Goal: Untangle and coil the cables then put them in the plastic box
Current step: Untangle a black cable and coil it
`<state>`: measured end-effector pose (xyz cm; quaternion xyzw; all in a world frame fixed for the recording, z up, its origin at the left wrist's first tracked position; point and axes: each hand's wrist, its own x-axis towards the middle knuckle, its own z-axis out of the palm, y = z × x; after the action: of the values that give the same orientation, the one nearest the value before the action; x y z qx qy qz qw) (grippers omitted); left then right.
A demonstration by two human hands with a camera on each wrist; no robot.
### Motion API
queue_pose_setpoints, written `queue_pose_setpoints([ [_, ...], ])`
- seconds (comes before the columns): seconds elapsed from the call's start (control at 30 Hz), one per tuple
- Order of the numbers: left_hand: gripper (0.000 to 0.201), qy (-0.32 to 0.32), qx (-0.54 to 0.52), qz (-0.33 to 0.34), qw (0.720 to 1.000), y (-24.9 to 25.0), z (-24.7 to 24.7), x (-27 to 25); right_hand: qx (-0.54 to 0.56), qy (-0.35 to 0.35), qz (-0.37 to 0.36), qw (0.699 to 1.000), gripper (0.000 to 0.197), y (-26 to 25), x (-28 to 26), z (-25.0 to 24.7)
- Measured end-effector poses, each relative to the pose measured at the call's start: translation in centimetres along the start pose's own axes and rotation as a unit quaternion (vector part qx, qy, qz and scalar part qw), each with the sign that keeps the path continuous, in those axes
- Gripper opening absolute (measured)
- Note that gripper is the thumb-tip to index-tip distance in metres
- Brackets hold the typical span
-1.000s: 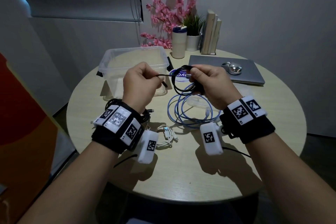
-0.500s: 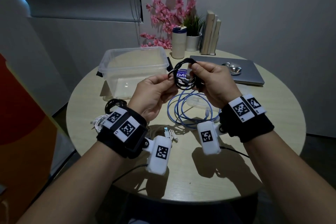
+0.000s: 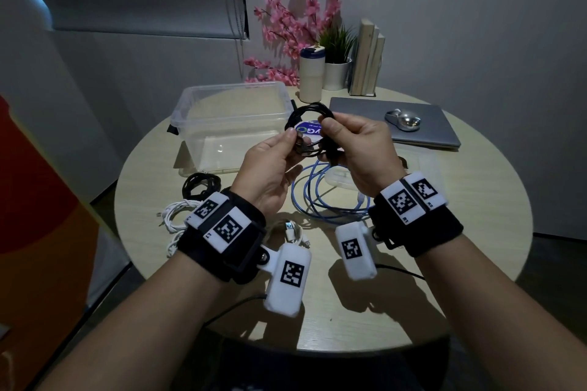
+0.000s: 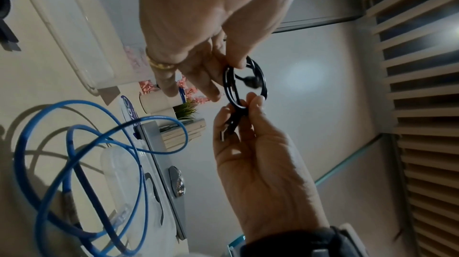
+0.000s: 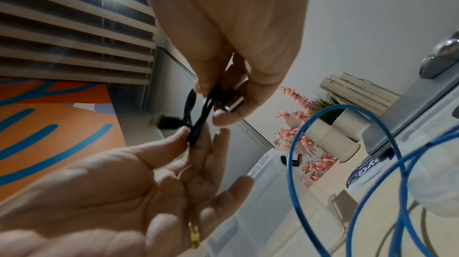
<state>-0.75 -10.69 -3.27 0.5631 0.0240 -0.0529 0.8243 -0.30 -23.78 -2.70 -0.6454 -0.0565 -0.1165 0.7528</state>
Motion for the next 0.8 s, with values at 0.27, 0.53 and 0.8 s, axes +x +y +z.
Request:
queue_pose_setpoints([
  [0.27,0.027,-0.1,0.026,-0.039,0.994,0.3,-0.3,-0.6,-0.02,0.023,0.004,1.0,0.013,0.5,0.2,-0.3],
  [0.53,0.018,-0.171,0.108,0.0,0.979,1.2,-1.3,-0.5,-0.006,0.009,0.013,1.0,0.012,0.2,0.2,-0.1],
  [0.8,0.023,-0.15,0.153,-0.002,0.977,0.6,-2.3,-0.1,-0.023,-0.077,0.042,0.996,0.018,0.3,0.0,-0.5],
])
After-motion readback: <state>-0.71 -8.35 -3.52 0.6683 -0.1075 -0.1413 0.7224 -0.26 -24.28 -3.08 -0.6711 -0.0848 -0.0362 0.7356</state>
